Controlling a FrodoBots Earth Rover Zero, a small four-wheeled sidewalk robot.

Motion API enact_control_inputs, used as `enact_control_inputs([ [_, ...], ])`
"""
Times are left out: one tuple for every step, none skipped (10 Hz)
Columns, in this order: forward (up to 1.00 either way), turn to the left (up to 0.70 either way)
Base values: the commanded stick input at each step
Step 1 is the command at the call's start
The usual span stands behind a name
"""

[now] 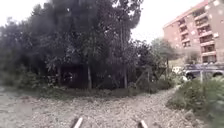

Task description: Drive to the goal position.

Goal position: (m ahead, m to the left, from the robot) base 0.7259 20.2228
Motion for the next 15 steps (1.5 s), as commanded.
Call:
enact_control_inputs([
  [0.00, 0.70],
  [0.00, 0.70],
  [0.00, 0.70],
  [0.00, 0.70],
  [0.00, 0.70],
  [0.00, 0.70],
  [0.00, 0.70],
  [0.00, 0.70],
  [0.00, 0.70],
  [0.00, 0.70],
  [0.00, 0.70],
  [0.00, 0.70],
  [0.00, 0.70],
  [0.00, 0.70],
  [0.00, 0.70],
])
